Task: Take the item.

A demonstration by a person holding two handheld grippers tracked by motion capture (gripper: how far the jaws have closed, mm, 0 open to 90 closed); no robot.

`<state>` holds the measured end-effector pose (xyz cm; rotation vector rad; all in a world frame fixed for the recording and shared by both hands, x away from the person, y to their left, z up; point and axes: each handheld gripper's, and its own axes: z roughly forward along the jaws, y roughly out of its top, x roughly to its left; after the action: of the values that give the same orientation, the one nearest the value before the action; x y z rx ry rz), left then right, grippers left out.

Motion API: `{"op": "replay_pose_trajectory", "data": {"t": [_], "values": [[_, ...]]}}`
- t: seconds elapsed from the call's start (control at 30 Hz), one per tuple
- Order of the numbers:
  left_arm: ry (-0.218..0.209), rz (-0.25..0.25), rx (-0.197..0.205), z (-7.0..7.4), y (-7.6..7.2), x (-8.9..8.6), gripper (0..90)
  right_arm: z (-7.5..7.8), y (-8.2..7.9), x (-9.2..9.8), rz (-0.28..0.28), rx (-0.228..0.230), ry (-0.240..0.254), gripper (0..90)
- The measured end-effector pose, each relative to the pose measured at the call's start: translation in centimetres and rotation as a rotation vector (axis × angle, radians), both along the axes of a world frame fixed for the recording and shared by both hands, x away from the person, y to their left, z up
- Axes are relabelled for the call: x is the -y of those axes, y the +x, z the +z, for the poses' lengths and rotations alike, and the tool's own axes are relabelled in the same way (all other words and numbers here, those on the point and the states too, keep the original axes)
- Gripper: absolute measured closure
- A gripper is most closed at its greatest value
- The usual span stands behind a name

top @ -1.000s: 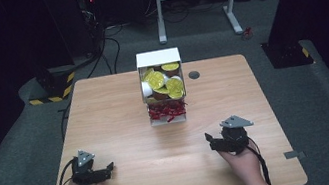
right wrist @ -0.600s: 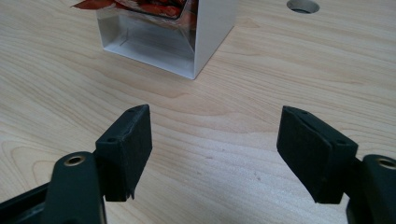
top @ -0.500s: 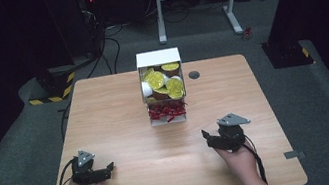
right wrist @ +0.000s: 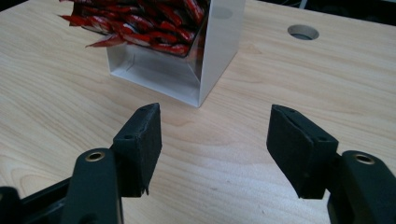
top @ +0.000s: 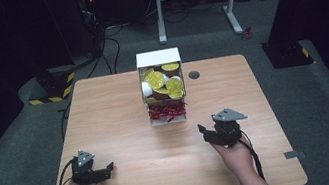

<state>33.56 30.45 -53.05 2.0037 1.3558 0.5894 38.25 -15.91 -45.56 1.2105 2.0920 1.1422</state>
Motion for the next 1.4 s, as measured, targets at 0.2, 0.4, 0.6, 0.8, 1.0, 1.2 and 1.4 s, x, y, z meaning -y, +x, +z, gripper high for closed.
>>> {"op": "replay_pose_trajectory", "data": {"t": [0.2, 0.4, 0.6, 0.8, 1.0, 1.2, 1.4], "values": [[-0.001, 0.001, 0.0, 0.0, 0.0, 0.0, 6.4, -0.1, 0.5, -0.5, -0.007, 0.008, -0.014, 39.8], [-0.002, 0.002, 0.002, 0.0, 0.0, 0.0, 6.5, 0.2, 0.8, -0.8, 0.0, 0.022, -0.013, 42.8], [-0.002, 0.002, 0.002, 0.0, 0.0, 0.0, 7.0, 0.2, 1.1, -1.4, -0.001, 0.014, -0.022, 43.1], [-0.001, 0.002, 0.001, 0.0, 0.0, 0.0, 6.9, 0.5, 1.8, -1.8, -0.004, 0.024, -0.021, 44.2], [-0.003, 0.0, 0.0, 0.0, 0.0, 0.0, 6.9, 1.0, 2.1, -2.3, -0.001, 0.023, -0.014, 45.2], [0.003, -0.001, 0.001, 0.0, 0.1, 0.0, 6.9, 1.1, 2.5, -2.9, 0.011, 0.022, -0.024, 47.1], [-0.001, -0.004, 0.001, 0.0, 0.0, 0.0, 7.2, 1.3, 3.3, -3.6, 0.006, 0.033, -0.02, 47.3]]}}
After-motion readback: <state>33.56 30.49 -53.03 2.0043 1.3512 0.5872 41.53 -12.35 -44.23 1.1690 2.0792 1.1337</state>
